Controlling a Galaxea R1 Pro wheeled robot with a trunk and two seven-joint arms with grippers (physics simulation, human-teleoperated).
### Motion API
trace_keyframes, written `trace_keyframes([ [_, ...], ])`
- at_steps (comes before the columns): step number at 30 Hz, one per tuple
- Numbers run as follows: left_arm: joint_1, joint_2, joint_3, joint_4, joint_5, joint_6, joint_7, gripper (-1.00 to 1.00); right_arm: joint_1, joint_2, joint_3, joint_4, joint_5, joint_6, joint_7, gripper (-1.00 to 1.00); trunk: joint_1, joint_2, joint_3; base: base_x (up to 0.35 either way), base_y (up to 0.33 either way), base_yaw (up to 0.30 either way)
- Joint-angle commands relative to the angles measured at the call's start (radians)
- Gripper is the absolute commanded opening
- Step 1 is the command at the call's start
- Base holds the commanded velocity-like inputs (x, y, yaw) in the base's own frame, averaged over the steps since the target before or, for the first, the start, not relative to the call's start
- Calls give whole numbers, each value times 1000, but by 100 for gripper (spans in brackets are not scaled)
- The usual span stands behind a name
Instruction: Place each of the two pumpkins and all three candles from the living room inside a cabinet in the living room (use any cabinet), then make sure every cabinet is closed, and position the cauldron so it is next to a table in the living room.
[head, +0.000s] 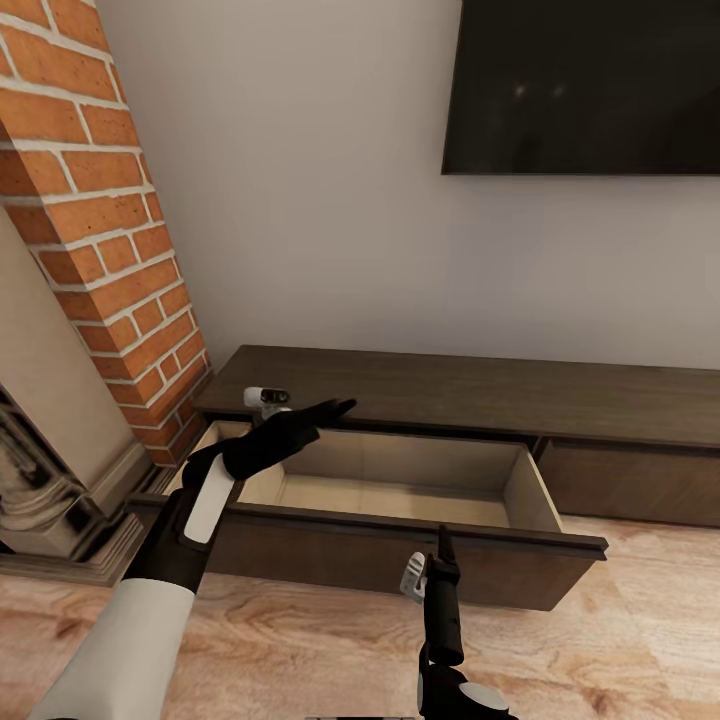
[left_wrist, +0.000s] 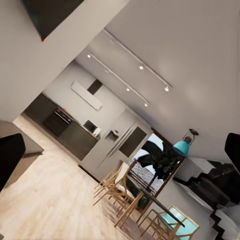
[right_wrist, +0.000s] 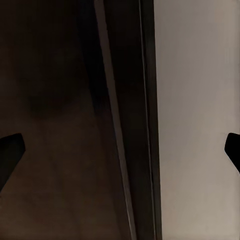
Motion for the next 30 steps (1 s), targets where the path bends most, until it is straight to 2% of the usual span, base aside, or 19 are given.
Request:
trace_keyframes([
  [1,0,0,1,0,1,-1,0,100,0,0,0,0,0,0,0,100,0,0,0,0,0,0],
  [11,0,1,6,0,2,-1,0,100,0,-1,0,0,2,1,-3,100,0,0,0,-17,0,0],
  [21,0,1,6,-8,2,0,0,100,0,-2,0,-2,0,0,5,100,0,0,0,-305,0,0],
  [25,0,30,5,-4,6,0,-1,100,0,-1,0,-2,0,-2,8,100,0,0,0,-152,0,0],
  [30,0,29,5,2,34,3,2,100,0,-2,0,-4,-1,-7,9,100,-1,0,8,-14,0,0],
])
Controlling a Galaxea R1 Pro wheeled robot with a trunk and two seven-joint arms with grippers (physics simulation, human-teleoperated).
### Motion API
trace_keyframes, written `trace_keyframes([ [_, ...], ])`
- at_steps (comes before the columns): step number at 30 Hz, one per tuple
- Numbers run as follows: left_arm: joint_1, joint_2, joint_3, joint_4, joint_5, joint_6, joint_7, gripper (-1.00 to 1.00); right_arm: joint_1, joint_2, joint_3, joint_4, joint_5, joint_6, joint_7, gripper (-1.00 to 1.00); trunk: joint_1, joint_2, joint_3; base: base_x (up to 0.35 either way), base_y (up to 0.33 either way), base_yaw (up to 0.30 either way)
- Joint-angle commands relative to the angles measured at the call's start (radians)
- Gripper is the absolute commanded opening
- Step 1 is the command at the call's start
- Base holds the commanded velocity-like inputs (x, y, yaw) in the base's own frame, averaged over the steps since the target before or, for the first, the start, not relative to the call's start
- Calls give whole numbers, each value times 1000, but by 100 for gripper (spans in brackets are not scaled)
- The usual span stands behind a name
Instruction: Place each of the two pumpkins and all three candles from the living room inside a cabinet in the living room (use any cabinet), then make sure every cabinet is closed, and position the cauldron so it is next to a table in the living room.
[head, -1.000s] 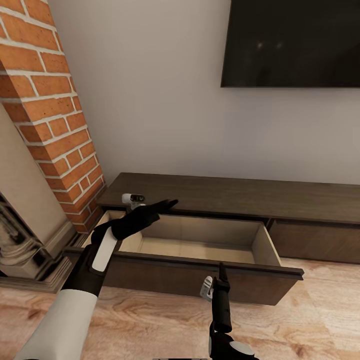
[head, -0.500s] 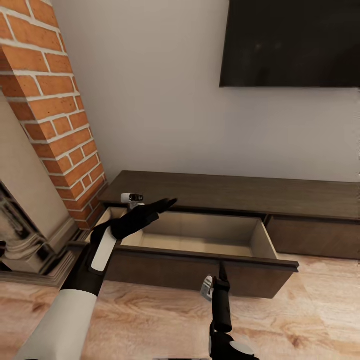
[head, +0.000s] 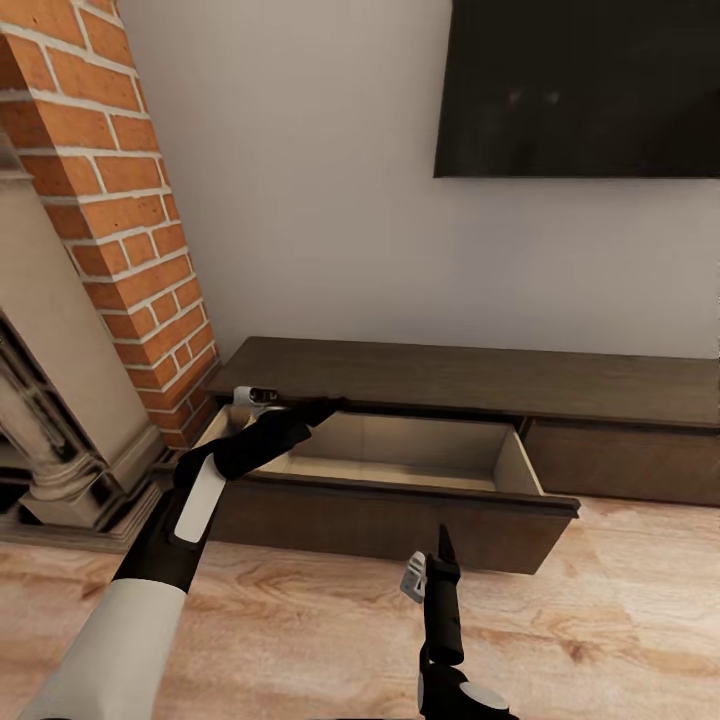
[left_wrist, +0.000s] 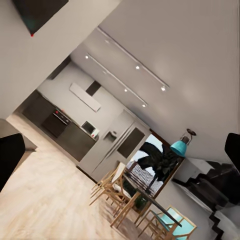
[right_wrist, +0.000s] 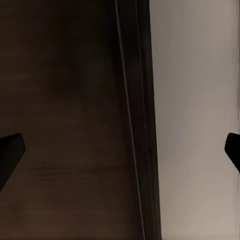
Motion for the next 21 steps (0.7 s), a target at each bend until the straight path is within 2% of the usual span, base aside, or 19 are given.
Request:
trace_keyframes([
  [1,0,0,0,-1,5,4,2,100,0,0,0,0,0,0,0,100,0,0,4,-2,0,0],
  [3,0,0,1,-2,7,7,4,100,0,1,0,1,0,-1,1,100,-1,1,12,-1,0,0],
  [13,-1,-3,-3,-3,6,9,9,100,0,0,-2,0,-3,-1,12,100,-40,71,43,0,0,0],
  [21,-2,-2,-3,-5,6,15,9,100,0,-2,-6,-6,-10,0,206,100,-70,127,68,0,0,0],
])
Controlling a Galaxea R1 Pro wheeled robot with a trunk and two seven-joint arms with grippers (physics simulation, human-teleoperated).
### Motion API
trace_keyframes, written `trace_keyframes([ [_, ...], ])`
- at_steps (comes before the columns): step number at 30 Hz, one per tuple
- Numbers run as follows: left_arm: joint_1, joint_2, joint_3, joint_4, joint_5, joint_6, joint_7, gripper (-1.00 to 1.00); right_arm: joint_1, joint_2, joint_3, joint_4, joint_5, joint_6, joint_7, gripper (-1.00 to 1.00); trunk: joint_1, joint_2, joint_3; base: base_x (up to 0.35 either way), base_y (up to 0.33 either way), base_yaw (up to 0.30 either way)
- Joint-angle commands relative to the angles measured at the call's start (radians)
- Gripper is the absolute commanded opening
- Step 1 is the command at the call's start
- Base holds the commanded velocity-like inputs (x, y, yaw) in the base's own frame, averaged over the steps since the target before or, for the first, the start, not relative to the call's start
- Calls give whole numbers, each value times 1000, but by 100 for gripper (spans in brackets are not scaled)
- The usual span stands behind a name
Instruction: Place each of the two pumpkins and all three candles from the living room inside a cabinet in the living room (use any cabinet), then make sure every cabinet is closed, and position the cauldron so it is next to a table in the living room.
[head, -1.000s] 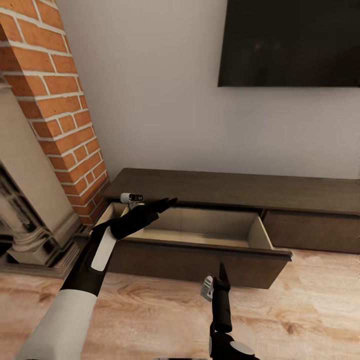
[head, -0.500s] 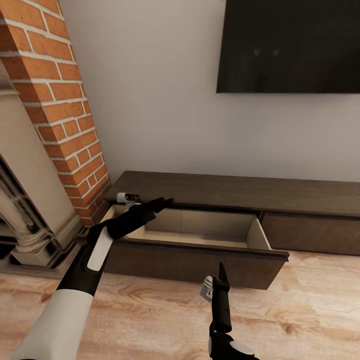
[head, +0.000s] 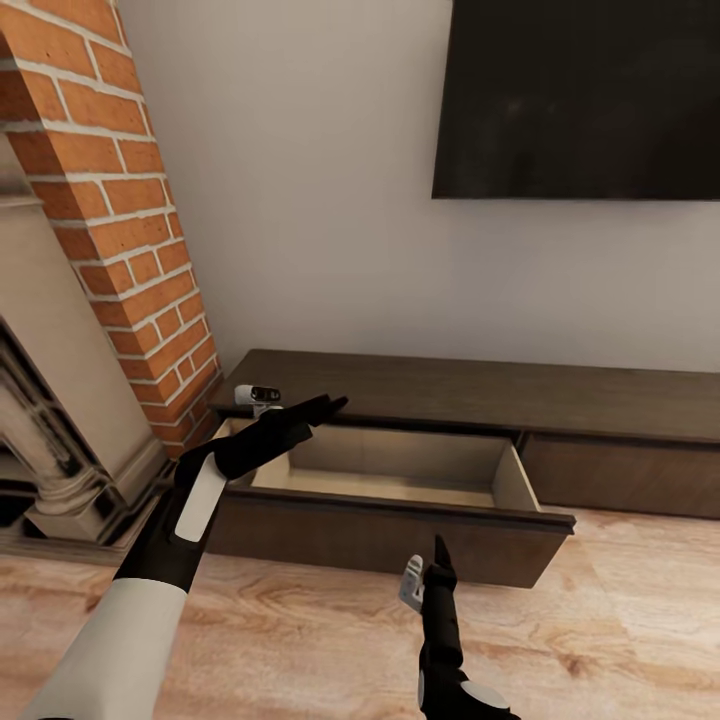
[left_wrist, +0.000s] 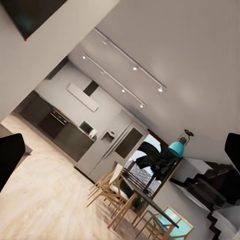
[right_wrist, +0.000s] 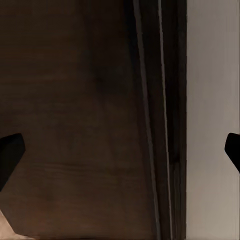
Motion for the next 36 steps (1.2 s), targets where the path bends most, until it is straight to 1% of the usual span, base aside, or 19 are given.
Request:
trace_keyframes([
  [1,0,0,0,1,0,0,0,100,0,-1,-1,1,0,1,12,100,-4,7,3,0,0,0],
  [5,0,-1,0,3,-2,1,1,100,2,-3,-2,11,-2,6,27,100,-19,35,16,0,0,0],
  [10,0,-2,0,4,-2,1,5,100,10,-19,-2,15,-1,3,31,100,-38,70,31,0,0,0],
  [14,0,-18,-1,5,-3,0,64,100,13,-21,-1,40,0,2,31,100,-54,98,44,0,0,0],
  [15,0,-29,-3,5,-3,0,108,100,14,-20,-2,56,-2,2,31,100,-58,105,47,0,0,0],
  [19,0,-32,-3,5,-3,0,118,100,16,-19,-2,61,4,0,31,100,-73,133,60,0,0,0],
  [20,0,-33,-8,6,-4,0,137,100,27,-13,-2,91,3,-1,31,100,-77,140,63,0,0,0],
  [22,0,-36,-14,7,-4,0,158,100,28,-12,-2,103,3,-7,31,100,-84,154,69,0,0,0],
  [23,0,-42,-36,7,-4,0,218,100,29,-12,-2,128,0,-28,30,100,-88,161,72,0,0,0],
  [24,0,-44,-80,7,-3,0,291,100,33,-15,-5,151,-27,-52,31,100,-92,168,75,0,0,0],
  [25,0,-43,-96,7,-4,1,318,100,34,-17,-6,157,-66,-60,31,100,-96,175,78,0,0,0],
  [27,0,-43,-112,5,-4,2,353,100,35,-20,-6,161,-141,-71,31,100,-104,189,85,0,0,0],
  [28,0,-42,-114,5,-4,3,363,100,35,-21,-6,161,-161,-74,31,100,-107,196,88,0,0,0],
  [31,0,-34,-121,-2,-5,4,423,100,35,-31,-6,162,-276,-100,33,100,-119,217,97,0,0,0],
  [32,0,-27,-121,-2,-6,5,442,100,35,-38,-6,163,-309,-112,34,100,-123,224,100,0,0,0],
  [33,0,-21,-121,-2,-6,5,451,100,35,-41,-6,163,-325,-119,34,100,-127,231,103,0,0,0],
  [36,1,38,-123,15,-6,6,502,100,35,-52,-6,164,-404,-160,34,100,-138,252,113,0,0,0],
])
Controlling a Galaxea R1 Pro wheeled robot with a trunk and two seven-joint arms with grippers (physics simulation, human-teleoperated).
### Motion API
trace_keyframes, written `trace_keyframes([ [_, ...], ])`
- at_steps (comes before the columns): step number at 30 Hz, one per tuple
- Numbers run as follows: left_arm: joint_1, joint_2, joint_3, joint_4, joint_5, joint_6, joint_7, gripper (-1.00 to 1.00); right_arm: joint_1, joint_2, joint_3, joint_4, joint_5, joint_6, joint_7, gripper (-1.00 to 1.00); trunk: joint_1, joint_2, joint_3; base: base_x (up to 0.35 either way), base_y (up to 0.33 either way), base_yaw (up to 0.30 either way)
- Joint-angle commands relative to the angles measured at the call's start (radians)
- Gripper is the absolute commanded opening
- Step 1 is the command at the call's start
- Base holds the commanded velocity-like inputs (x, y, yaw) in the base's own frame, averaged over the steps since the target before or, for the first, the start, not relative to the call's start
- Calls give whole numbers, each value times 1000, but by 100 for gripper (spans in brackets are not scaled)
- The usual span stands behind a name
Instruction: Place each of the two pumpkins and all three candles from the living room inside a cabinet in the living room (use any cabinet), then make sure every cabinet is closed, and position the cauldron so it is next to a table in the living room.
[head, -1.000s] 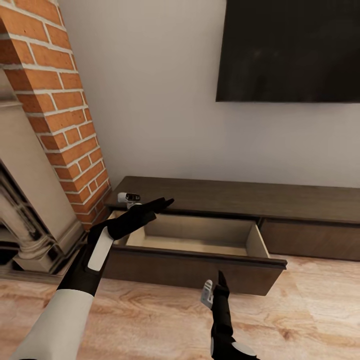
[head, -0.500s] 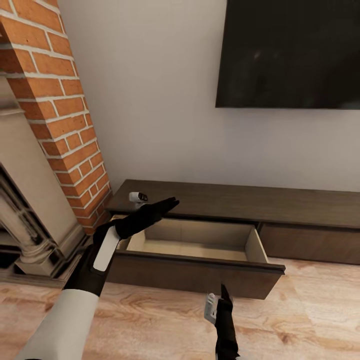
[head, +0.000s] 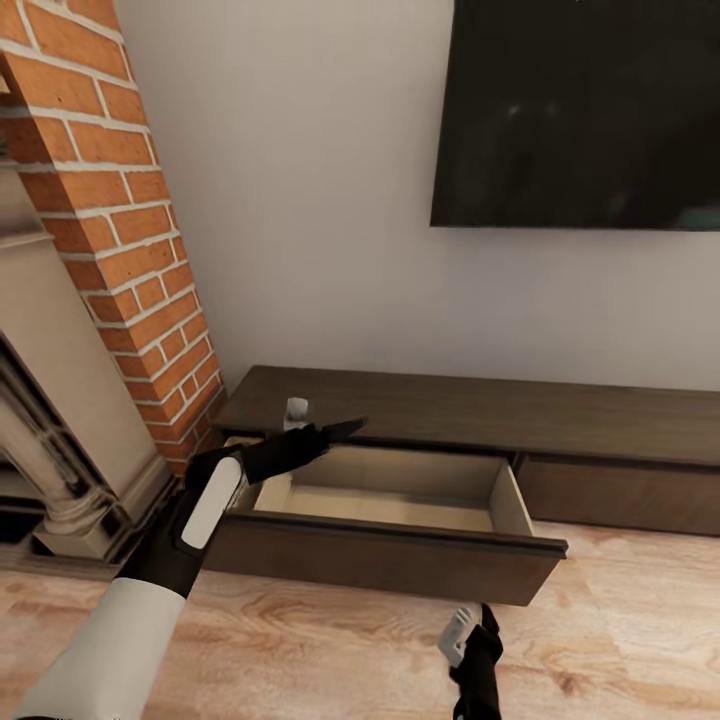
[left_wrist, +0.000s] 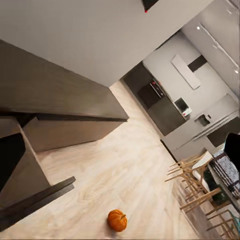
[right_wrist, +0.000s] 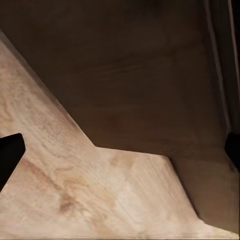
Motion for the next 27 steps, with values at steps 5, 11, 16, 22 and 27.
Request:
trace_keyframes([
  [5,2,75,-1,107,0,3,55,100,0,-4,0,0,-104,-39,4,100,-19,35,16,0,0,0],
  [11,2,176,-1,252,-1,4,64,100,0,-6,0,0,-165,-47,115,100,-42,77,35,0,0,0],
  [16,2,289,-1,270,2,71,59,100,0,-7,0,-6,-187,-47,199,100,-61,112,50,0,0,0],
  [22,46,298,-3,279,-79,151,61,100,0,-1,2,-3,-186,-41,202,100,-84,154,69,0,0,0],
  [27,69,299,-4,285,-188,153,60,100,0,5,3,-4,-184,-41,203,100,-104,189,85,0,0,0],
])
